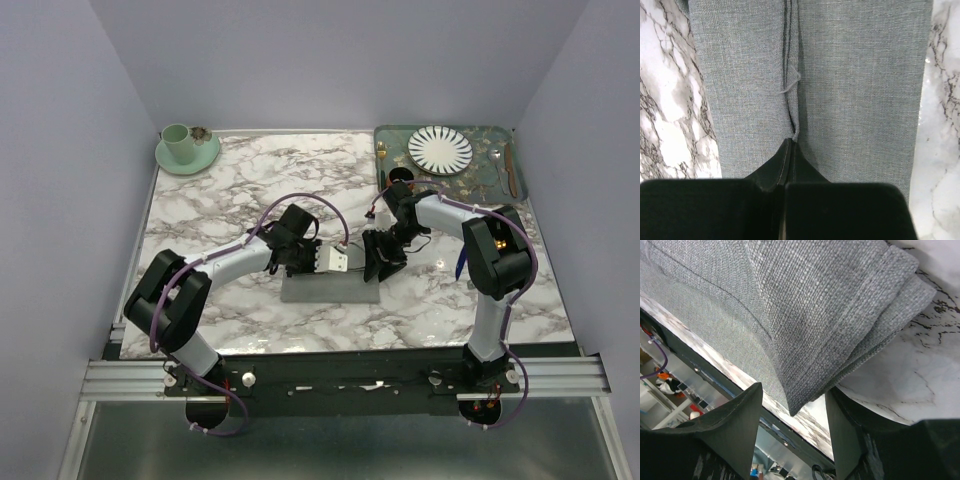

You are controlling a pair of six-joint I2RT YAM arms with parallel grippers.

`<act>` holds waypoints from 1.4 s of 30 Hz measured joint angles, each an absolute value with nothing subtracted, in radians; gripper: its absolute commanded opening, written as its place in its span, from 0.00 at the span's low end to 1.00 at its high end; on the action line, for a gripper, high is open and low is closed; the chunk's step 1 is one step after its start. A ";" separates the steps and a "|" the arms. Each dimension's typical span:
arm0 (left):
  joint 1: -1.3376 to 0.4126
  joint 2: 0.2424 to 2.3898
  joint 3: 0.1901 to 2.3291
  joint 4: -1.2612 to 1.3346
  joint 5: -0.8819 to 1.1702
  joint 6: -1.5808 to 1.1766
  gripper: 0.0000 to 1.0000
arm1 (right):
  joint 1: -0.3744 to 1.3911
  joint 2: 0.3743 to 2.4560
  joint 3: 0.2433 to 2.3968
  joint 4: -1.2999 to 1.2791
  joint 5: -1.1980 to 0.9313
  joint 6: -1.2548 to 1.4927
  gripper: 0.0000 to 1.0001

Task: Fold the napkin into a case and place the utensils inside
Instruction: Smooth out the 2/3-rectangle-folded napkin at the center of the board.

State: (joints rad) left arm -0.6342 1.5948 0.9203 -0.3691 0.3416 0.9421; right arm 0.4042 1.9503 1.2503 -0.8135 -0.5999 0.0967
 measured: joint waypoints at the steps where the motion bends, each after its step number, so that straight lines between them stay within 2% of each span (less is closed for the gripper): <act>1: -0.634 1.591 0.921 -0.375 0.349 0.941 0.00 | 0.404 1.950 1.250 -0.813 -0.600 0.097 0.61; 13: -0.637 1.588 0.868 -0.386 0.370 0.953 0.00 | 0.402 1.943 1.250 -0.823 -0.600 0.076 0.60; 24: -0.637 1.603 0.867 -0.348 0.371 0.957 0.00 | 0.329 1.773 1.349 -0.888 -0.649 0.030 0.51; 35: -0.637 1.607 0.867 -0.337 0.371 0.957 0.00 | 0.331 1.930 1.385 -0.759 -0.677 0.135 0.44; 37: -0.637 1.608 0.867 -0.336 0.371 0.955 0.00 | 0.334 1.950 1.341 -0.746 -0.671 0.141 0.38; 38: -0.637 1.609 0.867 -0.332 0.371 0.952 0.03 | 0.336 1.956 1.322 -0.742 -0.665 0.140 0.36; 39: -0.637 1.610 0.867 -0.329 0.371 0.949 0.19 | 0.339 1.965 1.308 -0.741 -0.659 0.142 0.32; 42: -0.633 1.610 0.867 -0.321 0.371 0.915 0.46 | 0.353 2.003 1.290 -0.738 -0.648 0.143 0.23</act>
State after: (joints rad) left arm -0.6331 1.6104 0.8673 -0.3210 0.3710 0.9150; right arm 0.3531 2.0033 1.2903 -0.7380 -0.6479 0.1432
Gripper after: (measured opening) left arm 0.153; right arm 0.317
